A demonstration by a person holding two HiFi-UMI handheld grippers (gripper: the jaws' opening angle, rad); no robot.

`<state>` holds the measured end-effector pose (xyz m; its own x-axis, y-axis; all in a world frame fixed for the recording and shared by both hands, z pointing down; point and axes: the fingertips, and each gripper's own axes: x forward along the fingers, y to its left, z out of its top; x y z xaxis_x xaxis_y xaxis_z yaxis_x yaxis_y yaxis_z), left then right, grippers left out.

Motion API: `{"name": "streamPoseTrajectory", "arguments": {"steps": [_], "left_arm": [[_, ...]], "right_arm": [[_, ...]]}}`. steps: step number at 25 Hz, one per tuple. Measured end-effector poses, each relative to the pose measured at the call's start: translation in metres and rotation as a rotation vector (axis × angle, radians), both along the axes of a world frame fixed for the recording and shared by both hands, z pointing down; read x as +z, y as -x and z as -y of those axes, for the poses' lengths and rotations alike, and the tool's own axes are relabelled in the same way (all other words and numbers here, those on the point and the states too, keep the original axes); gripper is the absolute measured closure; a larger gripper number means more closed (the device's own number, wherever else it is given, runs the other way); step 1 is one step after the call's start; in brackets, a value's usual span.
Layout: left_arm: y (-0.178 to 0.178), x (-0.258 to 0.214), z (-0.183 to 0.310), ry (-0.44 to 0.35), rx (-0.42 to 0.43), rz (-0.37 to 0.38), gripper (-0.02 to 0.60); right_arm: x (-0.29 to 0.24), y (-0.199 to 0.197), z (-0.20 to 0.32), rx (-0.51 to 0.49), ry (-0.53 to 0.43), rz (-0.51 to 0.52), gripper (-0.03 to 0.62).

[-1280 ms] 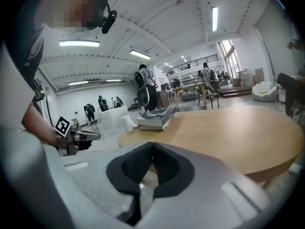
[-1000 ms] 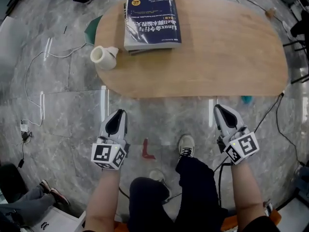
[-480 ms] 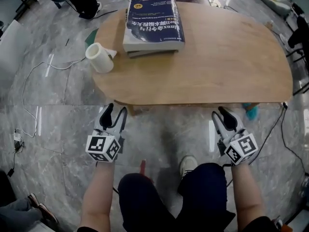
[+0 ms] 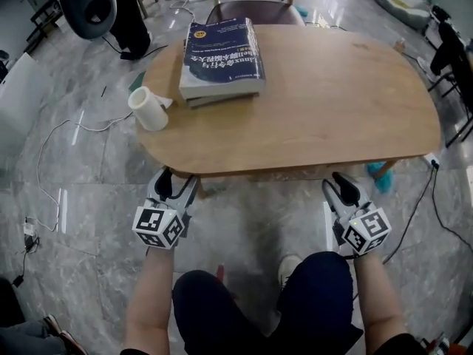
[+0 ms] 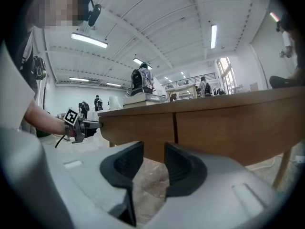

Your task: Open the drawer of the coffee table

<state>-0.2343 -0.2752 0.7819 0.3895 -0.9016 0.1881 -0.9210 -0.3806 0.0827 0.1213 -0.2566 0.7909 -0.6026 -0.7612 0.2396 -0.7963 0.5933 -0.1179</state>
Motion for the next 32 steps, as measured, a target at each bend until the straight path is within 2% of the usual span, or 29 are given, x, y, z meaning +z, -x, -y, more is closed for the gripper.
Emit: {"name": "streamPoseTrajectory", "arguments": {"steps": [10, 22, 26, 29, 32], "left_arm": [[0.0, 0.004, 0.005, 0.018, 0.067, 0.017, 0.265], [0.004, 0.006, -0.01, 0.02, 0.122, -0.002, 0.354], [0.004, 0.006, -0.012, 0.019, 0.178, 0.02, 0.353], [0.008, 0.006, -0.01, 0.019, 0.239, 0.037, 0.397], [0.008, 0.006, -0.007, 0.02, 0.305, 0.043, 0.395]], "right_arm": [[0.002, 0.0, 0.004, -0.011, 0.002, -0.008, 0.471], [0.01, 0.016, -0.003, -0.019, 0.014, -0.003, 0.471], [0.01, 0.015, -0.003, -0.013, 0.014, -0.008, 0.471], [0.011, 0.015, -0.002, -0.004, 0.02, -0.003, 0.471], [0.014, 0.019, -0.002, -0.011, 0.023, -0.018, 0.471]]}}
